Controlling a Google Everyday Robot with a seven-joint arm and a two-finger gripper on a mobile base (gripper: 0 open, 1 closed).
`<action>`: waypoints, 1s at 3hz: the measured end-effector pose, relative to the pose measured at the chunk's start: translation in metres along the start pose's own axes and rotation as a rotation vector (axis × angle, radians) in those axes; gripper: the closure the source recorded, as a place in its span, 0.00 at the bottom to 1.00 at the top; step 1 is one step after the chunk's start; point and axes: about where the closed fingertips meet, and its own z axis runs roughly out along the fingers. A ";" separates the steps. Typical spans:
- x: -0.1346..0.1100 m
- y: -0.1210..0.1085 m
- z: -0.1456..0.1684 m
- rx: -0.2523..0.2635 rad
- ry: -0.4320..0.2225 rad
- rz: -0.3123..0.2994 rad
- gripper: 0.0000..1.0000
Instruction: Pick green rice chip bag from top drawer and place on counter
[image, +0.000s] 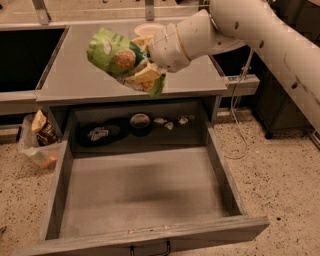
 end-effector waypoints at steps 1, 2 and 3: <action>0.003 -0.045 0.005 0.130 0.021 -0.065 1.00; 0.024 -0.082 0.025 0.193 0.070 -0.074 1.00; 0.051 -0.110 0.052 0.201 0.151 -0.056 1.00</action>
Offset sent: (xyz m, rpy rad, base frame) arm 0.1443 0.0318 -0.0011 -0.0070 -0.2225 -0.2228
